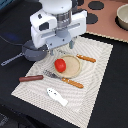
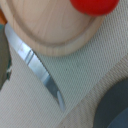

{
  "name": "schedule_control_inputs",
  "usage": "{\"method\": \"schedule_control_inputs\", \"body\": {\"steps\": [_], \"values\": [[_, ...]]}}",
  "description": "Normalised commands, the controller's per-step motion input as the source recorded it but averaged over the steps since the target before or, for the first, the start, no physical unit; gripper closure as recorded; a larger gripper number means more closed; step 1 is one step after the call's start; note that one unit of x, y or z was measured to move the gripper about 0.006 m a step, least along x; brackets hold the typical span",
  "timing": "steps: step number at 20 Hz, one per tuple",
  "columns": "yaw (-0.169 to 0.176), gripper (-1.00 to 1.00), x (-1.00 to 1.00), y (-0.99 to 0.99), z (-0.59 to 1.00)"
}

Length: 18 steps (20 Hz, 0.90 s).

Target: Interact with the objects in diverse but meaningful ways.

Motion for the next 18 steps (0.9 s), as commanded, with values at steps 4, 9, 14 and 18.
{"method": "schedule_control_inputs", "body": {"steps": [4, 9, 14, 18], "values": [[-0.03, -1.0, 0.43, -0.22, -0.02], [-0.011, -1.0, 0.36, -0.17, -0.05], [-0.002, -1.0, 0.34, -0.15, -0.08], [-0.005, -1.0, 0.34, -0.16, -0.07]]}}
